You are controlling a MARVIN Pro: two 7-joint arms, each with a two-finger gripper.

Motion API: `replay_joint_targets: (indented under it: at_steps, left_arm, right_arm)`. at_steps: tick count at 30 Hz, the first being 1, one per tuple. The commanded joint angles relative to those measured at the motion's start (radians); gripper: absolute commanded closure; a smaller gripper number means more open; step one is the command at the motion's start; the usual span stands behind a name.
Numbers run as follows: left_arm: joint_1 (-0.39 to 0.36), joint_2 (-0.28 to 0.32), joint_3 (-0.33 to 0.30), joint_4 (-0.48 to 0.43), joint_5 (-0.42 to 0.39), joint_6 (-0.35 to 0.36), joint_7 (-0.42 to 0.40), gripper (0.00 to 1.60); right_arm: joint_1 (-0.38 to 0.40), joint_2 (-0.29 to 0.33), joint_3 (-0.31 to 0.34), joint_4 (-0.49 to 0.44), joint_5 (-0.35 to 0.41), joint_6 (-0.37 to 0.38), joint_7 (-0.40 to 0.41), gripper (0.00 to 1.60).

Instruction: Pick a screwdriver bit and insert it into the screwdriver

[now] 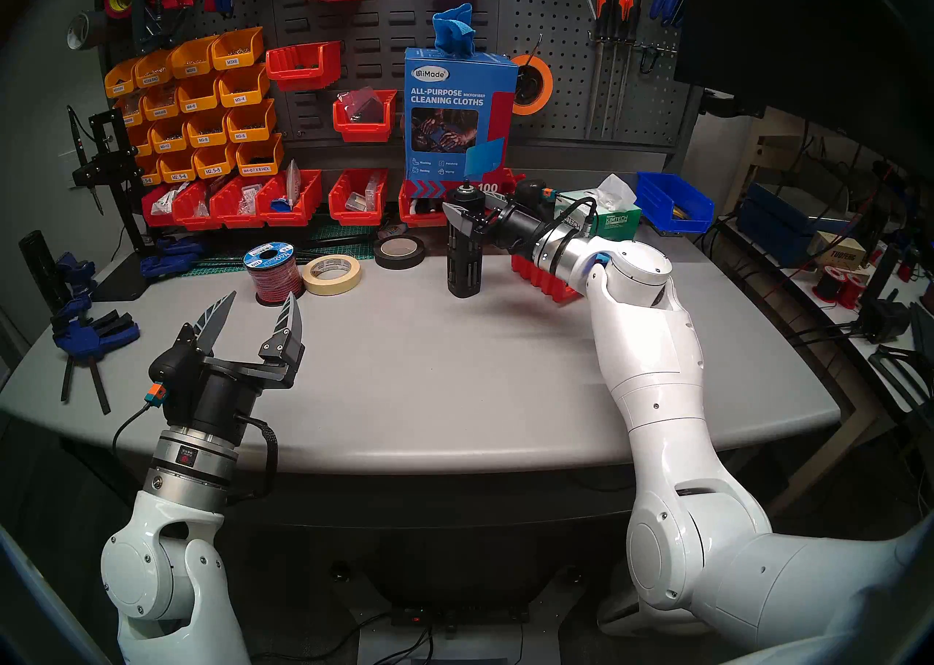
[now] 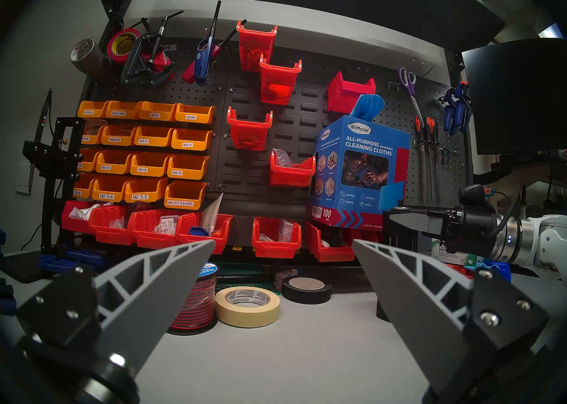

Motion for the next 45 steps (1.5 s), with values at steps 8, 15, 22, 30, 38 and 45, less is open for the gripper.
replay_joint_targets:
  at_steps: [8,15,22,30,38,45]
  left_arm:
    - [-0.003,-0.001,-0.001,-0.033,-0.002,-0.007,0.001,0.00]
    - [-0.003,-0.001,-0.001,-0.032,-0.002,-0.007,0.000,0.00]
    - [-0.003,-0.001,-0.001,-0.032,-0.002,-0.007,0.000,0.00]
    - [-0.003,-0.001,-0.001,-0.032,-0.002,-0.007,0.000,0.00]
    - [-0.003,-0.001,-0.001,-0.031,-0.002,-0.007,0.000,0.00]
    - [-0.003,-0.001,-0.001,-0.031,-0.002,-0.007,0.000,0.00]
  right_arm:
    - [0.026,0.004,0.006,-0.041,0.001,0.003,-0.012,0.98]
    - [0.012,0.000,0.000,-0.069,0.020,0.028,0.021,1.60]
    - [0.001,-0.010,-0.019,-0.098,0.040,0.073,0.084,1.60]
    - [-0.019,-0.022,-0.048,-0.134,0.053,0.109,0.136,1.60]
    - [-0.032,-0.046,-0.081,-0.154,0.065,0.125,0.172,1.60]
    - [-0.055,-0.060,-0.107,-0.188,0.073,0.146,0.197,1.60]
